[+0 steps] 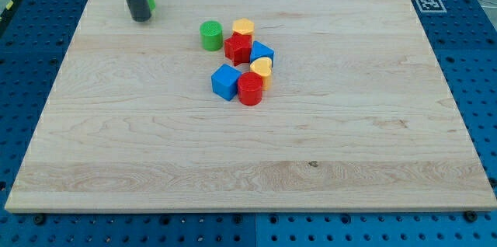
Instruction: Move your arm to the left of the red star
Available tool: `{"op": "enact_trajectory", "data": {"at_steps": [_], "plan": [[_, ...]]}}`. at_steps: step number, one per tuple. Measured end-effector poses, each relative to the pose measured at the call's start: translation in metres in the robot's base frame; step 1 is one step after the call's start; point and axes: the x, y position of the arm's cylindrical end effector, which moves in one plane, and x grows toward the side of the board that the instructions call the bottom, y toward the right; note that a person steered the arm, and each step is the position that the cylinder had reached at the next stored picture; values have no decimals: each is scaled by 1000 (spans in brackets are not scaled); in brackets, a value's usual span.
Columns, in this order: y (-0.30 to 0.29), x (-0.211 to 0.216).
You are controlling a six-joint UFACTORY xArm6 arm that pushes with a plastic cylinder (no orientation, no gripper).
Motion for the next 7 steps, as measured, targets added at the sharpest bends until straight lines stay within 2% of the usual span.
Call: {"op": "enact_trajectory", "data": {"at_steps": [2,3,5,7], "plan": [[0,3],[1,30],[4,33],[19,78]]}}
